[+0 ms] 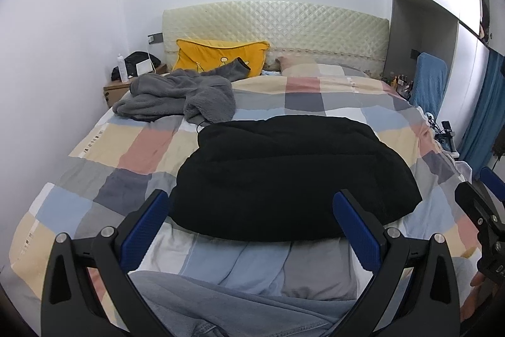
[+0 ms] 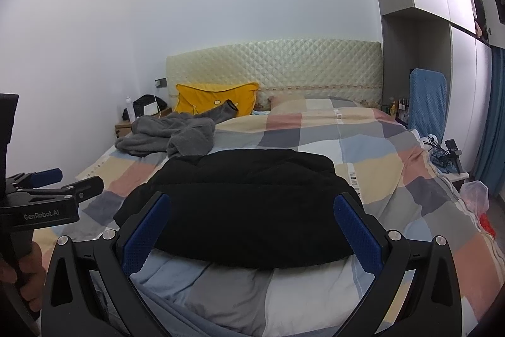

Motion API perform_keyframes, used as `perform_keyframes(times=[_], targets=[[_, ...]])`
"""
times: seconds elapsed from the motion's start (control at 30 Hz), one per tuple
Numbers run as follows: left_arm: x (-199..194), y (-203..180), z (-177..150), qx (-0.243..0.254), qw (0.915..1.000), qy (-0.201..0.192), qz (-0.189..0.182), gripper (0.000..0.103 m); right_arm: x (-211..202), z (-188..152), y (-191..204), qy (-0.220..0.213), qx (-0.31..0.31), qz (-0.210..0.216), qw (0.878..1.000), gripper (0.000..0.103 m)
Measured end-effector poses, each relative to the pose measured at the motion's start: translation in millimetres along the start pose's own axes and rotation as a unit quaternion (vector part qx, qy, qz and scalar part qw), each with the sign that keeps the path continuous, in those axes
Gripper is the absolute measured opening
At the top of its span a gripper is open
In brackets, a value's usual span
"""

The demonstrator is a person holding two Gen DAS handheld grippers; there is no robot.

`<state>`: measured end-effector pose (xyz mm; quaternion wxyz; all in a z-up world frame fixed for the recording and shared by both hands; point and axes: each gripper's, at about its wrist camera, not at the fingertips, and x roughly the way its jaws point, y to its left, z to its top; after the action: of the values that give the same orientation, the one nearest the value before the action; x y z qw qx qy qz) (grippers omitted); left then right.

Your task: Fold large clothes

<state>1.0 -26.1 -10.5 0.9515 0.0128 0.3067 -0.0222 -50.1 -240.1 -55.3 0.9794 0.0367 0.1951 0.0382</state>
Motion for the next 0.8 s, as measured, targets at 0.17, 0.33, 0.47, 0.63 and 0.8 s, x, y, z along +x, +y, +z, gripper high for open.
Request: perform_keyframes(times=[0.17, 0.33, 0.47, 0.63, 0.8], targets=[[-0.8, 1.2, 0.3, -0.001, 1.0, 0.0, -0.005, 0.103, 0.2, 0.5, -0.1, 0.0, 0.0, 0.002, 1.0, 0.103], [-0.2, 0.1, 0.0, 0.004, 0.9999, 0.002, -0.009, 0.103, 2.1, -0.1, -0.6, 0.004, 0.0, 0.001, 1.0, 0.103], [-0.7, 0.8, 0.3, 0.003, 0.9999, 0.002, -0.01, 0.103, 4.0, -0.8, 1.4, 0.008, -0.002, 0.004, 1.0, 0.103], [-1.1, 1.0, 0.4, 0.002, 0.9999, 0.002, -0.011, 0.103, 3.2, -0.9, 2.2, 0.007, -0.004, 0.004, 1.0, 0.103], [-1.6, -1.1, 0.0, 0.003, 0.9999, 0.001, -0.012, 0.103, 1.0, -0.2, 1.5, 0.004, -0.003, 0.003, 1.0, 0.103]])
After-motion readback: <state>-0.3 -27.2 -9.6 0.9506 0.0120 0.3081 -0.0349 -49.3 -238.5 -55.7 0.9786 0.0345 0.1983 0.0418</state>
